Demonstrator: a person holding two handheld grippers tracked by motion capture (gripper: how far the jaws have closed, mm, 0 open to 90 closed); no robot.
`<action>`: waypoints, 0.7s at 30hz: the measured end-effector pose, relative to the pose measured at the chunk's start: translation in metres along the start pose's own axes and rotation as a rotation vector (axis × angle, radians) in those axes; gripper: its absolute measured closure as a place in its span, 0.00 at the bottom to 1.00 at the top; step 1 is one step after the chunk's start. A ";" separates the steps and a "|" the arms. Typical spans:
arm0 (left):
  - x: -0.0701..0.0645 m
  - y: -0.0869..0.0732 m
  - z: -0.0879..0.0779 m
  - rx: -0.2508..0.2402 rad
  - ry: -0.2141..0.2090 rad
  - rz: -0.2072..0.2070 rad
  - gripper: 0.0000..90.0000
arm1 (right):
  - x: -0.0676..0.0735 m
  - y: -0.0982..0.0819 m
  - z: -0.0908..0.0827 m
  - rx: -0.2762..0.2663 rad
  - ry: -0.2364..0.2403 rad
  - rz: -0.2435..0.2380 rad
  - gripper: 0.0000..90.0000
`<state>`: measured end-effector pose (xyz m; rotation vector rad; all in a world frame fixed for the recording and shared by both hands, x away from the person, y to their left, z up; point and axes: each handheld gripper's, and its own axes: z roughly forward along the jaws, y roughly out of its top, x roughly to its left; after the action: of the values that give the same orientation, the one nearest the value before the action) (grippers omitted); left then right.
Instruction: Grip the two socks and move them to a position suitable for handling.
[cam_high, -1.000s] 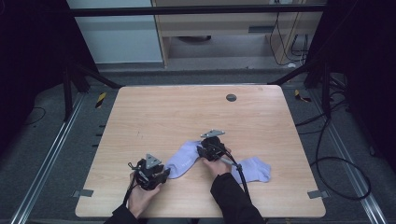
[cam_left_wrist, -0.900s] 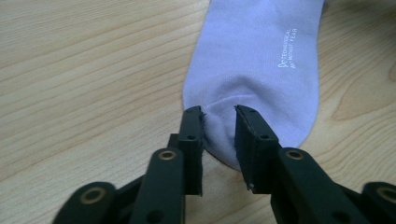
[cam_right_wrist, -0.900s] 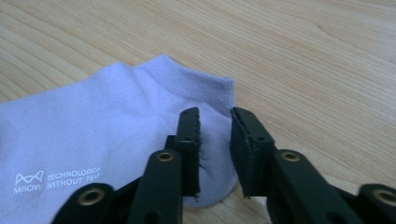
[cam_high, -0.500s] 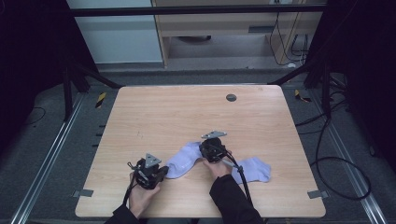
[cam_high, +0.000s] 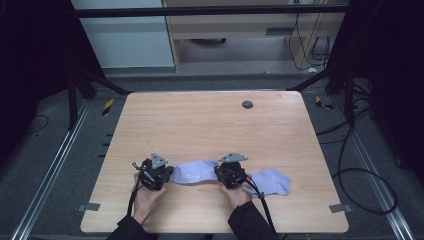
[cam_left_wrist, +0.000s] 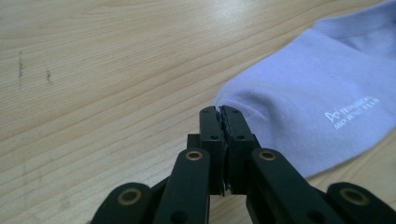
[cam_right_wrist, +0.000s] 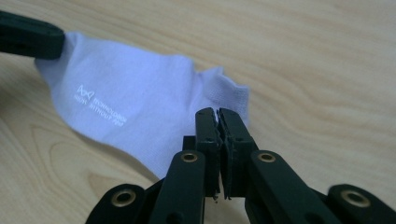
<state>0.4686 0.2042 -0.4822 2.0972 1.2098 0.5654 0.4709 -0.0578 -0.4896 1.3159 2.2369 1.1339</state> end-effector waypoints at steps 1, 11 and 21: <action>0.001 0.000 0.001 0.001 0.004 0.001 0.97 | 0.001 -0.003 0.001 0.008 0.009 0.007 0.97; 0.005 -0.001 0.000 -0.019 0.027 -0.018 0.83 | 0.001 -0.007 -0.004 0.011 0.009 0.024 0.85; -0.006 0.013 -0.029 -0.132 -0.032 -0.057 0.64 | -0.047 0.011 -0.055 -0.107 -0.030 0.033 0.68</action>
<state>0.4550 0.2033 -0.4529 1.9484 1.1772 0.5678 0.4687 -0.1203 -0.4515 1.3226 2.1099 1.2192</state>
